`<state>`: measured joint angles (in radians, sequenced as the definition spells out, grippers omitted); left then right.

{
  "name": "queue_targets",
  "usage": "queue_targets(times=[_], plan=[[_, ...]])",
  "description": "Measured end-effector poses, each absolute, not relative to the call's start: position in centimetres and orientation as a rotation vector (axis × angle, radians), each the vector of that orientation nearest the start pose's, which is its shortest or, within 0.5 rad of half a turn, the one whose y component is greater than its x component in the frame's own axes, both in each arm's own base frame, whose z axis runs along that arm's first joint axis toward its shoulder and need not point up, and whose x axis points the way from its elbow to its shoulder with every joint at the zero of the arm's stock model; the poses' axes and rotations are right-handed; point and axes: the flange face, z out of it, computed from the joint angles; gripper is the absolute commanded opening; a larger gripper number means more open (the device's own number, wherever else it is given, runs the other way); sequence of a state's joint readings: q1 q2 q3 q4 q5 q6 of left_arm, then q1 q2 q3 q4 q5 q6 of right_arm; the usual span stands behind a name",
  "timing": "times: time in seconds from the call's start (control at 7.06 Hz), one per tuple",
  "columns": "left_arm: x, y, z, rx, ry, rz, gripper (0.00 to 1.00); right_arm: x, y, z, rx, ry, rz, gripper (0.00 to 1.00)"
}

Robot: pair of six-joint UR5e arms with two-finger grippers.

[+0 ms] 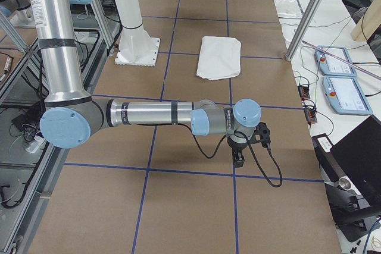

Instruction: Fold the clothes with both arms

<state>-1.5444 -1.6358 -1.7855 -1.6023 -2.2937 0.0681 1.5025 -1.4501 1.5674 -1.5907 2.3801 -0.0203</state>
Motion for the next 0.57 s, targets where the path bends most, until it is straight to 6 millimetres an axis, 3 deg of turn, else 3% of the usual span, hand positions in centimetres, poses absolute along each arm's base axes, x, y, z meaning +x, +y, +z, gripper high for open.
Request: queue_targets(times=[0.14,0.28,0.57], plan=[[-5.3,-53.1,54.9,0.313,0.707,0.234,1.00,1.6,-54.3,58.3,0.043,-0.802,-0.135,1.00],[-5.7,-53.4,56.4,0.321,0.703,0.241,1.00,1.2,-53.4,58.2,0.022,-0.793,-0.147,1.00],[-6.9,-53.1,57.3,0.327,0.707,0.208,1.00,1.2,-51.8,59.7,-0.005,-0.790,-0.163,1.00]])
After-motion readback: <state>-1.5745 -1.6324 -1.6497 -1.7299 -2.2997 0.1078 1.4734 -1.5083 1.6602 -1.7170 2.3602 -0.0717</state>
